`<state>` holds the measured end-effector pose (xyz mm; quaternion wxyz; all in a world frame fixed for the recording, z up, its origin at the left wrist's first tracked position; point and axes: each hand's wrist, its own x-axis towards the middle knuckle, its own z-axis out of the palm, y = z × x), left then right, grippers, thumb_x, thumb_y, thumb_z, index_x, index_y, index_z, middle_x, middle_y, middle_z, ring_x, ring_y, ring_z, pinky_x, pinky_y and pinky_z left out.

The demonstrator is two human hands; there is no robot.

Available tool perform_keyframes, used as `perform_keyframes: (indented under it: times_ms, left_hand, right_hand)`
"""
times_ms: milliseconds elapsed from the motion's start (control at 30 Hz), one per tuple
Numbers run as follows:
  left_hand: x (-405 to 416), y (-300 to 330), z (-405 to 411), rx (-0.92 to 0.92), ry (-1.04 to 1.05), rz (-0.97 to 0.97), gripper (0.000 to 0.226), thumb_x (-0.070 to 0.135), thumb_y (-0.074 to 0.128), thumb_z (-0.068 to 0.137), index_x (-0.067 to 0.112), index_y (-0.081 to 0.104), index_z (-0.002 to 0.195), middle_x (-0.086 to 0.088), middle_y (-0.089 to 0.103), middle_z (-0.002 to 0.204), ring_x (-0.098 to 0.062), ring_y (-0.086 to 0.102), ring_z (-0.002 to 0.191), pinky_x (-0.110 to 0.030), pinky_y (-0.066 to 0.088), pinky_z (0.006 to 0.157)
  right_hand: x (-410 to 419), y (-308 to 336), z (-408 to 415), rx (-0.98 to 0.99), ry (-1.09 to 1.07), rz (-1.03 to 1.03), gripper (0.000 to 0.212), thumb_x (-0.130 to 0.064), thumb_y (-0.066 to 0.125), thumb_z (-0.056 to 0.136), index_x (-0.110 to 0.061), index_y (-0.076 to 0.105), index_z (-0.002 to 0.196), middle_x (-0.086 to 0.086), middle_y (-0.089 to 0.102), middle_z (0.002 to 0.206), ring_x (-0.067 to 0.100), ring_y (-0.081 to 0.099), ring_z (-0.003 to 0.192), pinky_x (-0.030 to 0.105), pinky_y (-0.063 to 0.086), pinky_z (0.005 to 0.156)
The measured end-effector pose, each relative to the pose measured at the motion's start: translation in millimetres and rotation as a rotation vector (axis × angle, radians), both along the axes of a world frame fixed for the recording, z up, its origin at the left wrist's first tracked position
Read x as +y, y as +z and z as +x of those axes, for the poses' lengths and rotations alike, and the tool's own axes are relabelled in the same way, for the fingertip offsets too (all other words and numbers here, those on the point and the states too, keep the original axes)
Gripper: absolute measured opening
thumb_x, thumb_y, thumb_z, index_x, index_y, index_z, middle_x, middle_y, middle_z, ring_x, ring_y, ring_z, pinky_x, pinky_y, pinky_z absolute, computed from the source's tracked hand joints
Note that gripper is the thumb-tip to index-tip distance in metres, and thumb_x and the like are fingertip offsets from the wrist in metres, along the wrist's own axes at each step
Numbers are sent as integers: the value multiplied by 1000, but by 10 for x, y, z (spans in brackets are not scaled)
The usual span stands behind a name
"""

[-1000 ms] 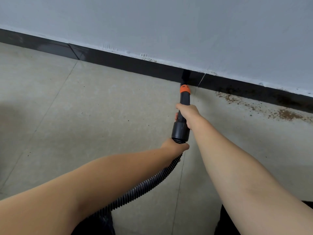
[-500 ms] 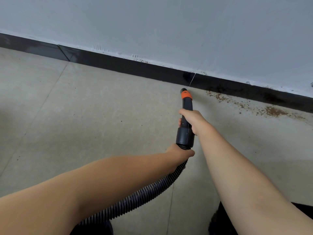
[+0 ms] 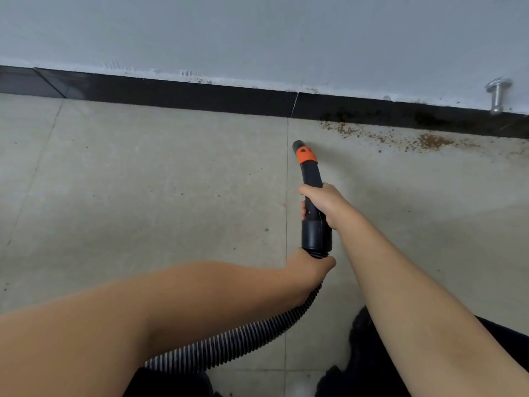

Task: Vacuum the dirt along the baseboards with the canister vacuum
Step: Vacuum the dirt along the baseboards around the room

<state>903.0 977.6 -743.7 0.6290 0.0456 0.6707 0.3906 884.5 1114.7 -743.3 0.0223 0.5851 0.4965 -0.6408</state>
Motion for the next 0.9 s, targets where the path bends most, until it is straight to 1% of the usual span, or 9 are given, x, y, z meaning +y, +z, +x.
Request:
perform_keyframes:
  times_ms: [67,167,267,433,500,600,700,767,900]
  left_hand:
    - [5,-13,14,-3,-60,-6,13,11,60,80,16,47,81,-4,45,65,-16,43,51,-22,39,49]
    - [-4,-15,113,-22,-155,-18,14,14,61,79,17,47,80,-5,47,66,-16,45,52,-23,40,51]
    - [44,6,167,-52,-195,-5,15,13,60,81,18,46,79,-4,46,65,-16,44,52,-22,39,50]
    - [145,67,118,-56,-283,-24,16,15,61,82,19,46,82,-4,48,69,-17,45,57,-23,41,54]
    - [133,111,143,-76,-301,-31,15,16,61,82,19,47,81,-5,48,69,-17,46,57,-24,41,56]
    - [-6,160,262,-101,-306,-33,15,16,60,82,16,45,78,-5,47,68,-18,45,57,-26,40,57]
    - [-139,131,365,-104,-301,-45,15,18,59,83,15,46,78,-5,48,69,-18,46,57,-25,39,56]
    - [-117,110,375,-104,-312,-38,14,19,60,83,16,47,79,-5,48,69,-17,46,58,-25,40,56]
    - [-43,111,415,-108,-397,-37,15,20,64,81,16,50,85,-5,51,68,-17,49,57,-27,46,58]
  right_hand:
    - [13,-36,120,1,-94,15,11,-10,55,80,-9,47,87,5,55,47,20,50,40,29,49,49]
    - [11,-63,316,-5,-163,7,10,-10,56,80,-9,47,86,5,54,47,20,50,40,30,49,51]
    - [47,-38,431,-6,-223,-6,11,-10,56,82,-9,47,87,5,53,47,19,49,38,28,48,47]
    - [107,5,551,-28,-403,-9,12,-9,58,83,-10,47,87,7,52,52,18,48,38,29,47,48]
    - [102,27,599,-27,-394,-14,13,-9,59,84,-9,47,88,7,52,53,18,49,38,28,47,47]
    - [-5,71,635,-10,-256,-67,13,-10,60,85,-9,48,87,5,55,48,18,51,37,27,48,44]
    - [-118,74,662,1,-159,-115,13,-12,61,85,-9,49,89,5,57,51,17,52,40,29,50,46]
    - [-115,80,698,-5,-175,-101,14,-12,61,85,-9,49,90,5,57,51,17,52,40,28,50,46]
    - [-68,99,918,-35,-352,-59,13,-11,60,87,-8,48,91,6,54,47,16,50,35,25,49,41]
